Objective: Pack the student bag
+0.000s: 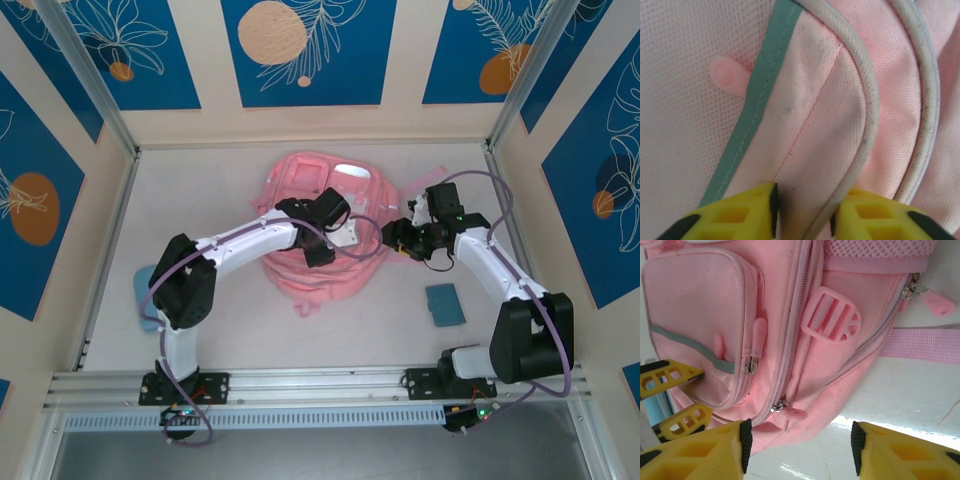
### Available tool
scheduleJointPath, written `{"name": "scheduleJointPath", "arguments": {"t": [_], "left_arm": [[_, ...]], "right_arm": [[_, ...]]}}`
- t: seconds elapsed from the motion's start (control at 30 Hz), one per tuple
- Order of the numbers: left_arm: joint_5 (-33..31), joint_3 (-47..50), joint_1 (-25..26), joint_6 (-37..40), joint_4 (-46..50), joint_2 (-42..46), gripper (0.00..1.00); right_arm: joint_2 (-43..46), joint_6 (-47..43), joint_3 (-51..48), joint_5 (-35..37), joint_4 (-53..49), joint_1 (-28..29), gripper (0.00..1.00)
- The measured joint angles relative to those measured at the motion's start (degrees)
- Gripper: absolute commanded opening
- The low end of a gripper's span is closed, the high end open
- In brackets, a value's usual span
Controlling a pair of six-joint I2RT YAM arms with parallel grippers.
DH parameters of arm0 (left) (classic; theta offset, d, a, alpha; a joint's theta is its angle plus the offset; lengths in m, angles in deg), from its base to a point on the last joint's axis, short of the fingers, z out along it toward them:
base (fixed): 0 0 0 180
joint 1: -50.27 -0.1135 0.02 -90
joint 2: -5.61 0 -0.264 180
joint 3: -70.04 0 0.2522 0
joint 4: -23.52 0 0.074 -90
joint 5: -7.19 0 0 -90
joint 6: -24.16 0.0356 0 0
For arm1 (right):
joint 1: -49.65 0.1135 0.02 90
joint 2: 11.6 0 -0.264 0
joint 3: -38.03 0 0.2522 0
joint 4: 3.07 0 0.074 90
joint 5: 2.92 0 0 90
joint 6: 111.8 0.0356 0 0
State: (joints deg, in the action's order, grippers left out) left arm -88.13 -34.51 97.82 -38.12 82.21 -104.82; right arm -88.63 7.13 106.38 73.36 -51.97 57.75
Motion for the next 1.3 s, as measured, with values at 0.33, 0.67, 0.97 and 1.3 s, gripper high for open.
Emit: {"name": "scheduleJointPath", "arguments": {"t": [0.33,0.67,0.97,1.3], "left_arm": [[-1.25,-0.09,-0.09,2.86,-2.91,3.17,0.0],[-1.81,-0.09,-0.31,2.8,-3.8,6.01,0.0],[-2.23,-0.13,-0.46,2.67,-3.82,6.56,0.0],[-2.67,-0.79,-0.61,2.69,-3.32,6.56,0.0]], "right_arm": [[-0.2,-4.55,-0.37,-1.14,1.62,2.08,0.71],[-5.29,-9.18,0.33,-6.64,4.81,4.15,0.62],[-5.62,-12.94,0.24,-8.31,6.91,5.38,0.35],[-5.7,-16.04,0.11,-4.31,7.8,7.15,0.52]]}}
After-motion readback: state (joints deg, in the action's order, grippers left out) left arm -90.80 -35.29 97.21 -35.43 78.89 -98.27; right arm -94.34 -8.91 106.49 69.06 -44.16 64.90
